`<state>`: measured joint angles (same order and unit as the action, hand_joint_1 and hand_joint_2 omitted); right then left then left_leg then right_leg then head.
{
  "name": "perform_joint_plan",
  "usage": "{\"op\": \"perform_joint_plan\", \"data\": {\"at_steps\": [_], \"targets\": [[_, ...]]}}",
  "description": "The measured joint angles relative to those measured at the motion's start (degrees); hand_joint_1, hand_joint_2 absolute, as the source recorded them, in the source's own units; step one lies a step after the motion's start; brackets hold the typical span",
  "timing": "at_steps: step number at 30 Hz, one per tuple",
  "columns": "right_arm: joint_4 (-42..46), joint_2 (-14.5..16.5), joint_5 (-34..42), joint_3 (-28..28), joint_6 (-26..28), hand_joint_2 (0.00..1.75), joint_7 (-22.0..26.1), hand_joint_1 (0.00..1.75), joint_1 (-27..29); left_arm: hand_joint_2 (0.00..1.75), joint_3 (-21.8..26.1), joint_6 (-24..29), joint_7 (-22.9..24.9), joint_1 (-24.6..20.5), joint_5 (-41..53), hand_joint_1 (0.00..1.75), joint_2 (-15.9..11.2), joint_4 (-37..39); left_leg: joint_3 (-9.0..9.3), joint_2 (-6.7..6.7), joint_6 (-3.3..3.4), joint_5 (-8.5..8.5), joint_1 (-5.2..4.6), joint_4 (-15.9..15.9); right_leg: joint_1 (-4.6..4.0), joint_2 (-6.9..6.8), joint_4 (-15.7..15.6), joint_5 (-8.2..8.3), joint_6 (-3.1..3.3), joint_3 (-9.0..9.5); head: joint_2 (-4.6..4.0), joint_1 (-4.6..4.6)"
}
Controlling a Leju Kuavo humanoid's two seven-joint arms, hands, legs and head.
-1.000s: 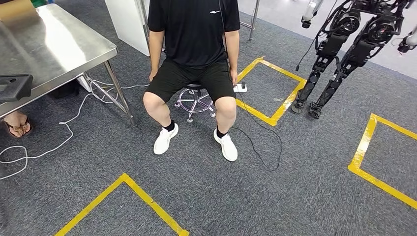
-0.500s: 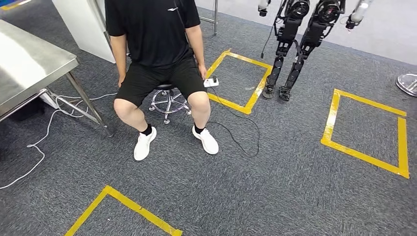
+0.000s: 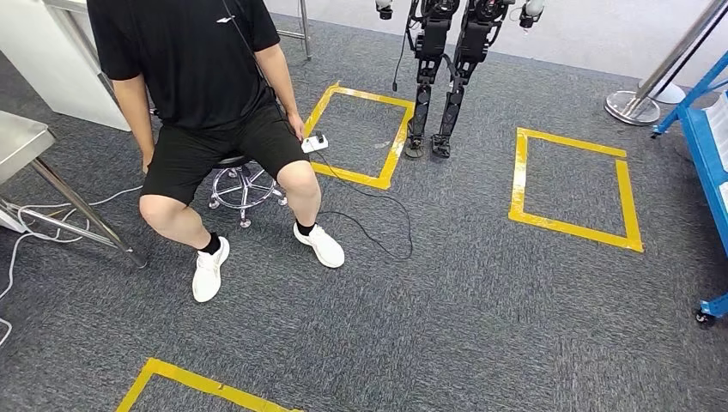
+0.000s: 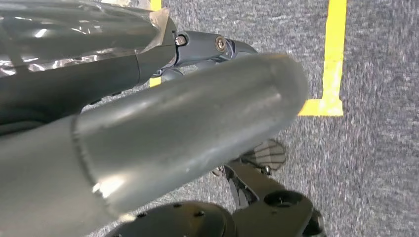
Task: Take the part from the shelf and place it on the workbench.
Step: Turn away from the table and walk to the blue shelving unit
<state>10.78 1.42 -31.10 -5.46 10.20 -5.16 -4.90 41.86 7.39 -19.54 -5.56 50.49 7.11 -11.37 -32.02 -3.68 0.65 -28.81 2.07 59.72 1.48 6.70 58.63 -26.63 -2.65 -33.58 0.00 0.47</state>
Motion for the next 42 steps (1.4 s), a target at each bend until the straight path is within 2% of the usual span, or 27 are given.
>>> {"op": "perform_joint_plan", "data": {"at_steps": [2, 4, 6, 7, 9, 10, 12, 14, 15, 17, 18, 19, 20, 21, 22, 24, 26, 28, 30, 32, 34, 36, 37, 38, 40, 41, 42], "targets": [[-0.01, 0.05, -0.08, 0.0, 0.01, 0.0, -0.03, 0.0, 0.1, 0.0, 0.01, 0.06, -0.02, -0.08, 0.01, 0.0, -0.01, 0.0, 0.29, 1.59, 1.13, 0.56, -0.12, -0.69, 0.0, -2.47, 2.76, -1.38, -0.07, -1.54, -0.01, 0.15], [-0.01, 0.19, -0.22, 0.0, 0.01, 0.0, -0.04, 0.0, -0.06, 0.0, 0.02, 0.08, -0.03, -0.02, 0.04, 0.0, -0.07, 0.0, 0.34, 3.31, 1.7, 0.73, -0.32, -0.92, 0.01, -5.28, 9.24, -4.46, 0.45, -4.82, -0.02, 0.3], [-0.01, 0.26, -0.3, 0.0, 0.01, 0.0, -0.07, 0.0, -0.09, 0.0, 0.02, 0.08, -0.05, -0.01, 0.09, 0.0, -0.1, 0.0, 0.23, 5.01, 1.81, 0.7, -0.55, -0.9, 0.1, -5.86, 14.65, -6.35, 0.29, -7.38, -0.01, 0.33], [-0.01, 0.27, -0.32, 0.0, 0.02, 0.0, -0.1, 0.0, 0.0, 0.0, 0.01, 0.08, -0.08, -0.02, 0.16, 0.0, -0.09, 0.0, 0.21, 5.77, 1.8, 0.68, -0.61, -0.89, 0.15, -6.01, 14.77, -6.15, -0.09, -7.24, 0.0, 0.35], [0.0, 0.27, -0.33, 0.0, 0.04, 0.0, -0.15, 0.0, 0.13, 0.0, 0.0, 0.06, -0.22, -0.03, 0.33, 0.0, -0.07, 0.0, 0.32, 7.14, 1.63, 0.6, -0.59, -0.87, 0.3, -7.16, 8.81, -3.81, -1.03, -3.71, 0.0, 0.39], [0.01, 0.31, -0.33, 0.0, 0.06, 0.0, -0.15, 0.0, 0.08, 0.0, 0.0, 0.06, -0.3, -0.03, 0.4, 0.0, -0.07, -0.01, 0.41, 7.75, 1.42, 0.5, -0.69, -0.85, 0.26, -8.49, 4.98, -2.57, -1.16, -1.63, 0.0, 0.44], [0.02, 0.39, -0.33, 0.0, 0.09, 0.0, -0.15, 0.0, -0.13, 0.0, 0.0, 0.07, -0.45, -0.02, 0.48, 0.0, -0.08, -0.02, 0.74, 8.82, 0.66, 0.19, -0.97, -0.82, -0.27, -10.39, 0.36, -0.99, -0.54, 0.81, 0.0, 0.38], [0.03, 0.43, -0.33, 0.0, 0.09, 0.0, -0.15, 0.0, -0.11, 0.0, 0.0, 0.07, -0.53, -0.11, 0.5, 0.0, -0.08, -0.02, 1.23, 9.91, -0.1, 0.02, -1.07, -0.99, -0.85, -9.98, -0.1, -0.52, 0.5, 0.68, -0.02, 0.34], [0.02, 0.42, -0.33, 0.0, 0.09, 0.0, -0.15, 0.0, 0.0, 0.0, 0.0, 0.07, -0.55, -0.19, 0.5, 0.0, -0.07, -0.02, 1.36, 9.99, -0.46, -0.12, -0.88, -0.92, -0.46, -9.37, -0.19, -0.35, 0.99, 0.65, -0.01, 0.31], [0.02, 0.41, -0.33, 0.0, 0.1, 0.0, -0.16, 0.0, 0.13, 0.0, 0.0, 0.06, -0.57, -0.22, 0.5, 0.0, -0.08, -0.02, 0.62, 7.83, -0.96, -1.97, -0.5, 1.21, 0.1, -8.22, -0.42, 0.03, 2.02, 0.84, -0.01, 0.15], [0.02, 0.43, -0.33, 0.0, 0.1, 0.0, -0.17, 0.0, 0.12, 0.0, 0.0, 0.04, -0.59, -0.14, 0.5, 0.0, -0.09, -0.02, -0.61, 6.13, -1.07, -3.8, -0.38, 3.99, 0.3, -7.65, -0.49, 0.21, 2.54, 0.9, -0.01, 0.03], [0.02, 0.51, -0.33, 0.0, 0.09, 0.0, -0.19, 0.0, 0.09, 0.0, -0.01, 0.01, -0.59, -0.01, 0.5, 0.0, -0.1, -0.01, -2.3, 4.69, -1.05, -5.92, -0.38, 7.68, 0.01, -7.03, -0.48, 0.33, 2.94, 0.76, -0.02, -0.04], [0.02, 0.59, -0.33, 0.0, 0.09, 0.0, -0.25, 0.0, 0.06, 0.0, -0.01, -0.02, -0.58, 0.16, 0.5, 0.0, -0.1, 0.01, -4.09, 3.97, -1.03, -7.65, -0.38, 11.45, -0.22, -6.36, -0.47, 0.41, 3.24, 0.63, -0.02, -0.08], [0.02, 0.66, -0.33, 0.0, 0.09, 0.0, -0.32, 0.0, 0.09, 0.0, -0.02, -0.05, -0.58, 0.3, 0.5, 0.0, -0.1, 0.02, -5.39, 3.67, -1.02, -8.45, -0.39, 14.09, -0.42, -5.61, -0.45, 0.44, 3.33, 0.56, -0.02, -0.08], [0.02, 0.71, -0.33, 0.0, 0.08, 0.0, -0.43, 0.0, 0.18, 0.0, -0.02, -0.06, -0.56, 0.41, 0.5, 0.0, -0.1, 0.02, -5.87, 3.55, -0.98, -8.14, -0.38, 14.93, -0.55, -4.87, -0.42, 0.48, 3.36, 0.55, -0.01, -0.07], [0.02, 0.74, -0.33, 0.0, 0.08, 0.0, -0.72, 0.0, 0.34, 0.0, -0.02, -0.04, -0.51, 0.48, 0.5, 0.0, -0.1, 0.02, -3.68, 3.03, -0.81, -4.6, -0.3, 10.25, -0.62, -3.35, -0.3, 0.52, 3.28, 0.67, 0.0, -0.08], [0.02, 0.85, -0.33, 0.0, 0.08, 0.0, -0.91, 0.0, 0.29, 0.0, -0.02, 0.02, -0.43, 0.47, 0.5, 0.0, -0.1, 0.02, -0.34, 0.64, -0.56, -1.46, -0.12, 3.19, -0.8, -1.97, 0.01, 0.56, 3.04, 0.54, 0.0, -0.06], [0.02, 0.96, -0.32, 0.0, 0.09, 0.0, -0.96, 0.0, 0.14, 0.0, -0.02, 0.12, -0.34, 0.46, 0.52, 0.0, -0.1, 0.02, 0.86, -0.72, -0.26, -0.75, -0.29, 0.32, -0.93, -0.85, 0.24, 0.78, 2.44, 0.01, -0.01, 0.01], [0.02, 1.0, -0.31, -0.03, 0.11, 0.0, -0.96, 0.0, 0.14, 0.0, -0.02, 0.21, -0.28, 0.43, 0.52, 0.0, -0.08, 0.02, 0.91, 0.52, 0.39, -0.34, -0.7, -0.11, -0.87, -0.14, 0.28, 1.07, 1.63, -0.69, -0.02, 0.04], [0.02, 1.02, -0.31, -0.08, 0.14, 0.0, -0.97, 0.0, 0.23, 0.0, -0.02, 0.24, -0.28, 0.32, 0.54, 0.0, -0.02, 0.02, 1.07, 1.89, 1.41, 0.22, -0.84, -0.79, -0.84, -2.1, 1.99, 0.24, 1.36, -1.94, -0.01, 0.14], [0.02, 1.13, -0.33, -0.09, 0.16, 0.0, -0.98, 0.0, 0.11, 0.0, -0.01, 0.25, -0.31, 0.33, 0.57, 0.0, -0.04, 0.02, 1.05, 3.48, 2.11, 0.5, -0.9, -1.14, -0.7, -4.94, 7.82, -2.54, 1.74, -4.93, -0.01, 0.34], [0.02, 1.27, -0.37, -0.09, 0.16, 0.0, -0.99, 0.0, 0.04, 0.0, 0.0, 0.26, -0.32, 0.4, 0.59, 0.0, -0.1, 0.02, 0.9, 5.24, 2.24, 0.5, -0.98, -1.14, -0.39, -5.76, 14.68, -5.08, 1.71, -8.29, -0.01, 0.44], [0.02, 1.29, -0.38, -0.09, 0.16, 0.0, -1.01, 0.0, 0.1, 0.0, 0.0, 0.26, -0.32, 0.4, 0.6, 0.0, -0.1, 0.02, 0.85, 6.06, 2.19, 0.48, -0.97, -1.13, -0.17, -5.92, 16.03, -5.31, 1.32, -8.79, -0.01, 0.44], [0.02, 1.29, -0.4, -0.09, 0.16, 0.0, -1.03, 0.0, 0.19, 0.0, -0.01, 0.25, -0.32, 0.4, 0.61, 0.0, -0.09, 0.02, 0.88, 6.8, 2.08, 0.43, -0.92, -1.11, 0.08, -6.15, 15.18, -4.72, 0.74, -8.11, -0.01, 0.47], [0.02, 1.29, -0.43, -0.09, 0.16, 0.0, -1.07, 0.0, 0.27, 0.0, -0.02, 0.24, -0.33, 0.4, 0.65, 0.0, -0.05, 0.02, 1.12, 8.12, 1.57, 0.2, -0.78, -1.0, 0.71, -8.03, 8.2, -2.3, -0.55, -3.94, -0.01, 0.55], [0.02, 1.37, -0.43, -0.09, 0.16, 0.0, -1.07, 0.0, 0.17, 0.0, -0.02, 0.26, -0.33, 0.4, 0.66, 0.0, -0.08, 0.02, 1.24, 8.73, 1.07, -0.06, -0.86, -0.89, 0.73, -9.42, 4.65, -1.37, -0.82, -1.85, -0.01, 0.6], [0.03, 1.43, -0.44, -0.09, 0.16, 0.0, -1.07, 0.0, 0.05, 0.0, -0.02, 0.28, -0.33, 0.39, 0.66, 0.0, -0.11, 0.01, 1.37, 9.26, 0.54, -0.29, -0.95, -0.79, 0.68, -10.38, 2.17, -0.8, -0.69, -0.44, 0.0, 0.52]]}}
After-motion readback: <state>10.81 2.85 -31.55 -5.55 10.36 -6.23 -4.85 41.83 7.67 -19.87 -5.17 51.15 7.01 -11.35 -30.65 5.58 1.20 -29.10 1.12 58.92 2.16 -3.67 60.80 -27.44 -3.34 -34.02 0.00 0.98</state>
